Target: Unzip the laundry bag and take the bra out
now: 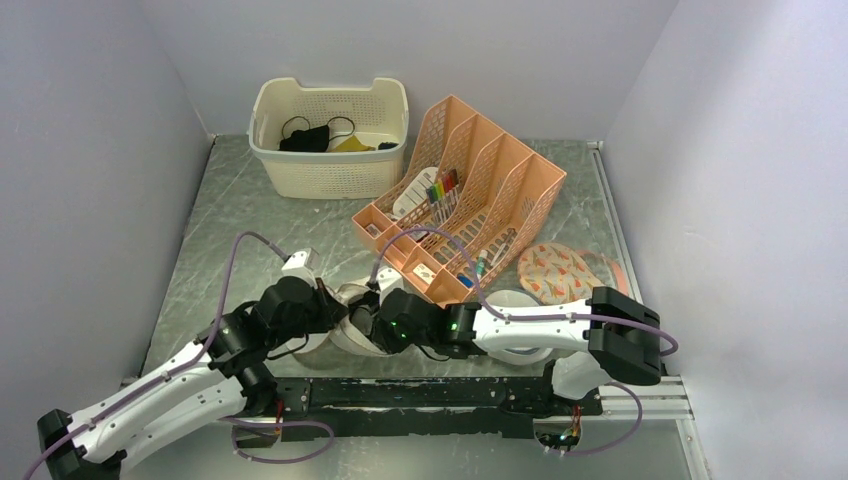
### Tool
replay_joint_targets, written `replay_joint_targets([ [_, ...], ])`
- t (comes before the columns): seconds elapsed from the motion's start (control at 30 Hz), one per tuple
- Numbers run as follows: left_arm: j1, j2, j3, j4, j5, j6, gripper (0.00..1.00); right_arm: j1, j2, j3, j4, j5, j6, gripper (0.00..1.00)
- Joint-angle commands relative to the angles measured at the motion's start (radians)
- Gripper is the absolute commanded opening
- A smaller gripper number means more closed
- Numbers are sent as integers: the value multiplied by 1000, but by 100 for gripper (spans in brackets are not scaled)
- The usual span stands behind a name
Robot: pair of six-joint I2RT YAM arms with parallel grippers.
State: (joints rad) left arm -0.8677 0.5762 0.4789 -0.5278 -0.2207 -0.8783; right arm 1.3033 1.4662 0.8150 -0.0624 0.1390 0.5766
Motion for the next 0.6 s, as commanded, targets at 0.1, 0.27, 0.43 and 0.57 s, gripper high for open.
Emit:
replay_joint_targets([
  [0.1, -4, -32, -33, 28, 62, -1, 7, 1, 31, 93, -61, 312, 67, 20],
  [0.27, -5, -13, -39, 48, 95, 5, 7, 1, 87, 140, -89, 365, 113, 20],
  [0.43, -4, 6, -36, 51, 102, 12, 7, 1, 119, 118, -69, 408, 164, 24],
  [0.57, -5, 0, -55, 71, 118, 4, 7, -1, 148, 117, -68, 399, 168, 31],
])
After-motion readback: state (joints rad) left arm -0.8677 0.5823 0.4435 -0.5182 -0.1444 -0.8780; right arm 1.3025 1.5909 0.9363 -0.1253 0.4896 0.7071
